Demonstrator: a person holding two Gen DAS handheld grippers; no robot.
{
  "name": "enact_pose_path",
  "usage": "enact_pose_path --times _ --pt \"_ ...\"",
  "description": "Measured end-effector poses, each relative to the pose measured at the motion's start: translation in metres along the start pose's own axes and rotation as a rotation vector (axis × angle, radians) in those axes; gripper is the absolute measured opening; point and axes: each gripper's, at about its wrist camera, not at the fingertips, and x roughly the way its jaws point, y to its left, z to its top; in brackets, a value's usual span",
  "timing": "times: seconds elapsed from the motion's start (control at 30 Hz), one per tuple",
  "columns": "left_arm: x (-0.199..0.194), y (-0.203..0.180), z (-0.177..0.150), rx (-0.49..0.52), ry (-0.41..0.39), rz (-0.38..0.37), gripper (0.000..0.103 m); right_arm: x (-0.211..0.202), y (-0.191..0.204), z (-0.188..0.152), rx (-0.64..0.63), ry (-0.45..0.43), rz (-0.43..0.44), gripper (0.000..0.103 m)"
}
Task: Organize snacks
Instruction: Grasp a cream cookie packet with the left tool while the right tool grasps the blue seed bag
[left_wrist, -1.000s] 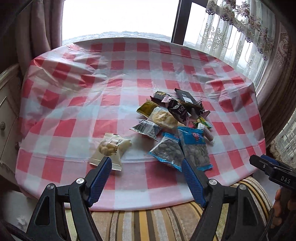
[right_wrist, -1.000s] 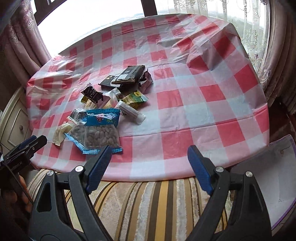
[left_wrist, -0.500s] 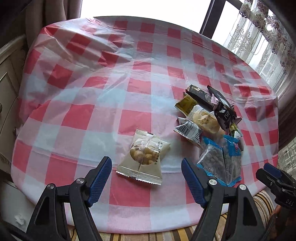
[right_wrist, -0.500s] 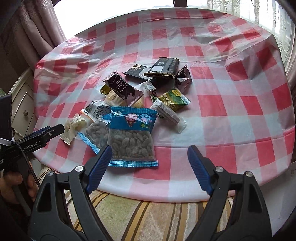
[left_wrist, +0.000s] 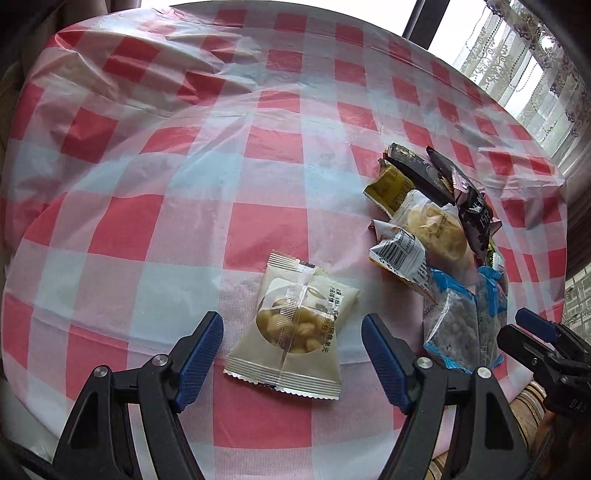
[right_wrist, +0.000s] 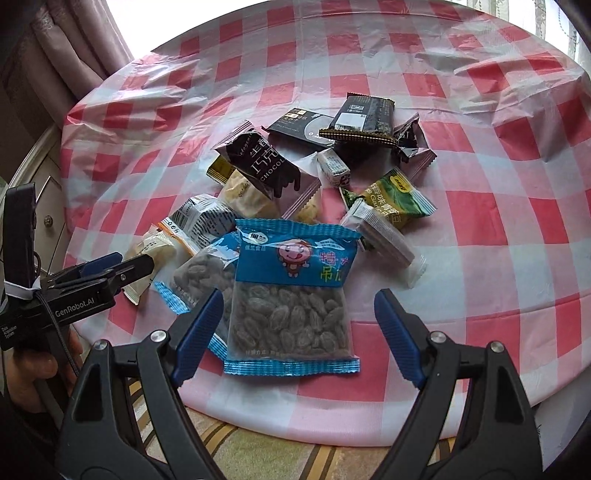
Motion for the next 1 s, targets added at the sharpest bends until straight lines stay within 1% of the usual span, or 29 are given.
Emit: enact_pose_path --times 0.17,0.27,0.3,0.37,0.5,0.57,0.73,0.87,1.0 --pt "0.006 -0.001 0.004 0.019 0.008 0.010 0.077 0.011 0.001 0.004 0.007 0.017 0.000 0.085" --pt "0.007 -0.004 0.004 0.038 0.005 0.030 0.075 0.015 0.000 0.005 0.015 0.024 0.012 0.082" --pt "0.007 -0.005 0.004 0.045 0.003 0.043 0.072 0.016 -0.001 0.005 0.019 0.026 0.017 0.081" --pt "0.007 -0.006 0.003 0.053 -0.002 0.058 0.068 0.019 -0.002 0.005 0.024 0.033 0.033 0.073" --pt "0.006 -0.008 0.002 0.064 -0.010 0.082 0.054 0.020 -0.005 0.003 0.033 0.037 0.036 0.068" --pt "0.005 -0.010 0.001 0.072 -0.013 0.088 0.050 0.020 -0.005 0.002 0.032 0.035 0.035 0.065" --pt "0.002 -0.009 -0.003 0.058 -0.020 0.083 0.048 0.014 -0.005 -0.004 0.026 0.032 0.027 0.064" --pt "-0.009 -0.005 -0.006 0.029 -0.044 0.086 0.047 0.007 -0.007 -0.007 0.029 0.021 0.014 0.063" --pt "-0.020 -0.009 -0.011 0.026 -0.063 0.090 0.047 -0.002 -0.009 -0.011 0.026 0.006 0.004 0.063"
